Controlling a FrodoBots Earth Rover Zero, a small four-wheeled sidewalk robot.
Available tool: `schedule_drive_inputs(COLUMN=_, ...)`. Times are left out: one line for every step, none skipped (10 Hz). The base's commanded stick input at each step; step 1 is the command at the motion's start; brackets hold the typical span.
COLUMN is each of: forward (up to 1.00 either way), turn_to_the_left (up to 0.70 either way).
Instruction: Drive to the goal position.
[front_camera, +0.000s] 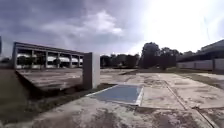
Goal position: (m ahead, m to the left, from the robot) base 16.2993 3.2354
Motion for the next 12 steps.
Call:
schedule_drive_inputs(forward=0.00, turn_to_the_left=0.70)
schedule_drive_inputs(forward=0.13, turn_to_the_left=0.53)
schedule_drive_inputs(forward=0.46, turn_to_the_left=0.12)
schedule_drive_inputs(forward=0.28, turn_to_the_left=0.00)
schedule_drive_inputs(forward=0.00, turn_to_the_left=0.00)
schedule_drive_inputs(forward=0.16, turn_to_the_left=0.00)
schedule_drive_inputs(forward=0.55, turn_to_the_left=0.00)
schedule_drive_inputs(forward=0.70, turn_to_the_left=0.00)
schedule_drive_inputs(forward=0.70, turn_to_the_left=0.00)
schedule_drive_inputs(forward=0.70, turn_to_the_left=0.00)
schedule_drive_inputs(forward=0.70, turn_to_the_left=0.00)
schedule_drive_inputs(forward=0.06, turn_to_the_left=0.00)
